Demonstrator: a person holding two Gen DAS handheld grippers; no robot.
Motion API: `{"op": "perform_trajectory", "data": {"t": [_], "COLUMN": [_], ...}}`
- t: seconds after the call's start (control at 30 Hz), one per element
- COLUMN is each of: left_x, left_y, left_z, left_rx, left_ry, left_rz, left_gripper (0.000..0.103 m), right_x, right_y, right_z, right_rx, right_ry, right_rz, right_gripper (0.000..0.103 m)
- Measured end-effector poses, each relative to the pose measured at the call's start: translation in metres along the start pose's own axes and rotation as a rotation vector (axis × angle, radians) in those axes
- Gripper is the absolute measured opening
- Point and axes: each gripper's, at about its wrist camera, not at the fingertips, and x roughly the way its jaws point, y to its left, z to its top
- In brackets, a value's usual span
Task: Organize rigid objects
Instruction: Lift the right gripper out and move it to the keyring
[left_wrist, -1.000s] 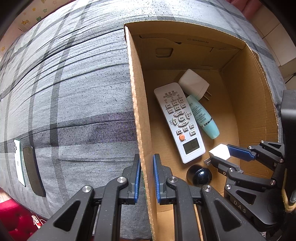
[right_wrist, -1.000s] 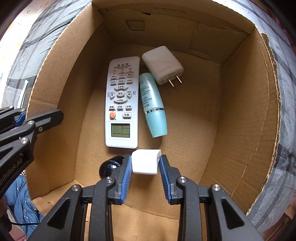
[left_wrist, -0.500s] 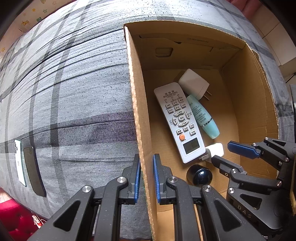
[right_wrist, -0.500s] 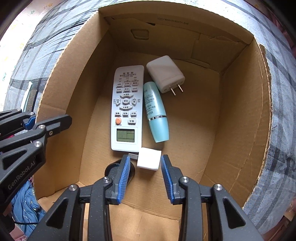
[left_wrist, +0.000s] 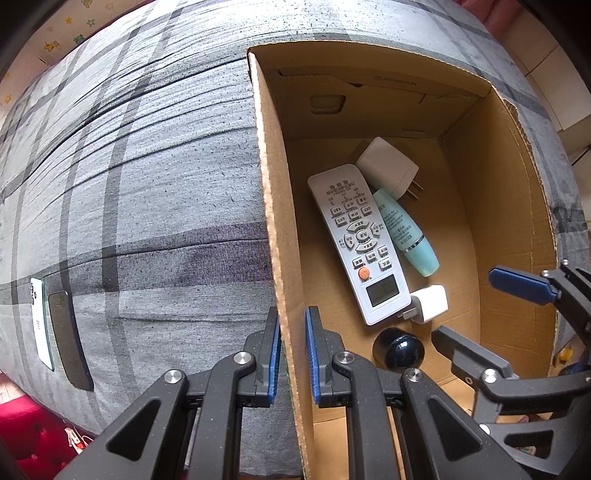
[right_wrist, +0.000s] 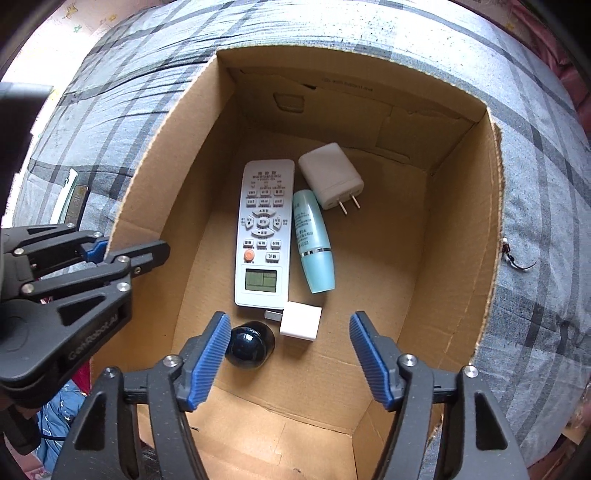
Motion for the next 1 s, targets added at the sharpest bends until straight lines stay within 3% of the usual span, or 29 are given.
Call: {"op": "perform_trajectory", "data": {"t": [0.33,0.47,0.77,1.0], "left_x": [0.0,0.0,0.001,0.001], "left_y": [-0.001,-0.001,0.0,0.001], "left_z": [0.001,0.001,0.001,0.0], "left_rx": [-0.005,-0.007,-0.014,-0.016], "left_ry": [0.002,0.003,0.004,-0.001], "left_rz": [0.002,0.004,0.005,0.001], "left_gripper": [0.014,0.014,0.013,0.013], "right_x": [-0.028,-0.041,-0.068,-0.087], "right_y": [0.002,-0.002,-0.01,-0.044], "right_z": [0.007,0.001,-0.005,-0.005], "right_rx": [-0.023,-0.029,-0.036,0.017], "right_ry": [-0.062,-0.091,-0.136,-0.167], "right_rz": [-0.019,0.001,0.012,0.009], "right_gripper": [0.086,0.103,0.103,0.103]}}
